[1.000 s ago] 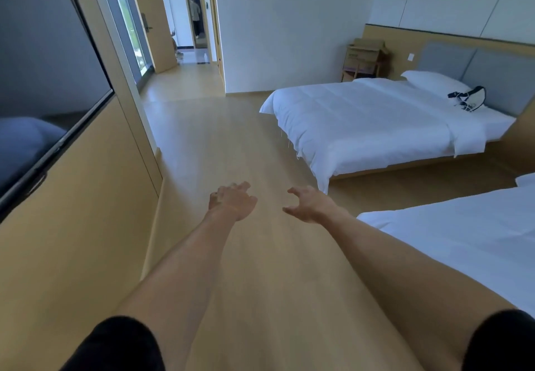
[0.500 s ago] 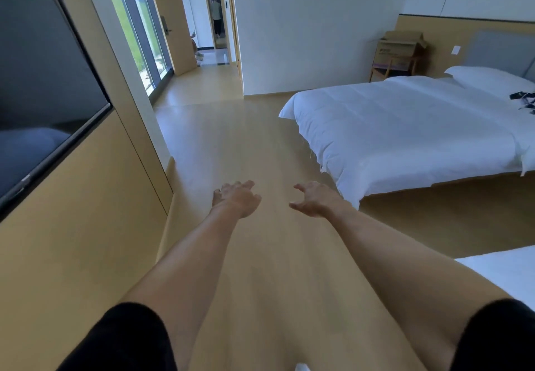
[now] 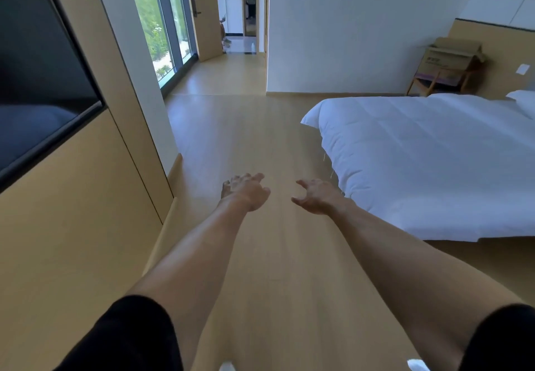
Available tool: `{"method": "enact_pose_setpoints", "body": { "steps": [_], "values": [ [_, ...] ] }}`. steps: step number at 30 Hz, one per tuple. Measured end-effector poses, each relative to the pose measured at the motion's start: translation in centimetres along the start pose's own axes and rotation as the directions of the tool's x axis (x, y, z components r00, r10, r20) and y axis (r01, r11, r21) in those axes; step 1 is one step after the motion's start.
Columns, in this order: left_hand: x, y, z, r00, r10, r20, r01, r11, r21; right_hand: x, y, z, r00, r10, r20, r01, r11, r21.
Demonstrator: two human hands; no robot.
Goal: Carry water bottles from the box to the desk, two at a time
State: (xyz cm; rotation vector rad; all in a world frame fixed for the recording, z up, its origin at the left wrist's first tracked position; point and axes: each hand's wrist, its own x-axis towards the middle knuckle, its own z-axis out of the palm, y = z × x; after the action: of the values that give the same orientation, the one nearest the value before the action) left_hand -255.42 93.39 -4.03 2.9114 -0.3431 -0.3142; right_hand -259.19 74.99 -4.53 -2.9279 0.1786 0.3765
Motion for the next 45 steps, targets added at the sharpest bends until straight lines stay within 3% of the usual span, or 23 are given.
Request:
{"method": "enact_pose_setpoints", "body": {
  "steps": [15, 23, 33, 45],
  "values": [
    [34.5, -7.8, -6.9, 0.993, 0.084, 0.083, -0.086, 0.996, 0.013, 31.5, -4.2, -7.8, 0.992, 0.121, -0.028, -0.122, 0.992, -0.018],
    [48.0, -8.9, -9.1, 0.986, 0.130, 0.106, -0.131, 0.991, -0.002, 44.0, -4.0, -10.6, 0.981, 0.192, -0.005, -0.192, 0.981, -0.015],
    [67.2, -9.5, -12.2, 0.994, 0.092, 0.062, -0.095, 0.994, 0.049, 65.4, -2.0, -14.0, 0.990, 0.138, 0.008, -0.138, 0.989, 0.058],
    [91.3, -9.8, -19.8, 0.999, 0.009, 0.038, -0.011, 0.998, 0.068, 90.9, -1.7, -22.9, 0.999, 0.040, 0.032, -0.042, 0.998, 0.050]
  ]
}}
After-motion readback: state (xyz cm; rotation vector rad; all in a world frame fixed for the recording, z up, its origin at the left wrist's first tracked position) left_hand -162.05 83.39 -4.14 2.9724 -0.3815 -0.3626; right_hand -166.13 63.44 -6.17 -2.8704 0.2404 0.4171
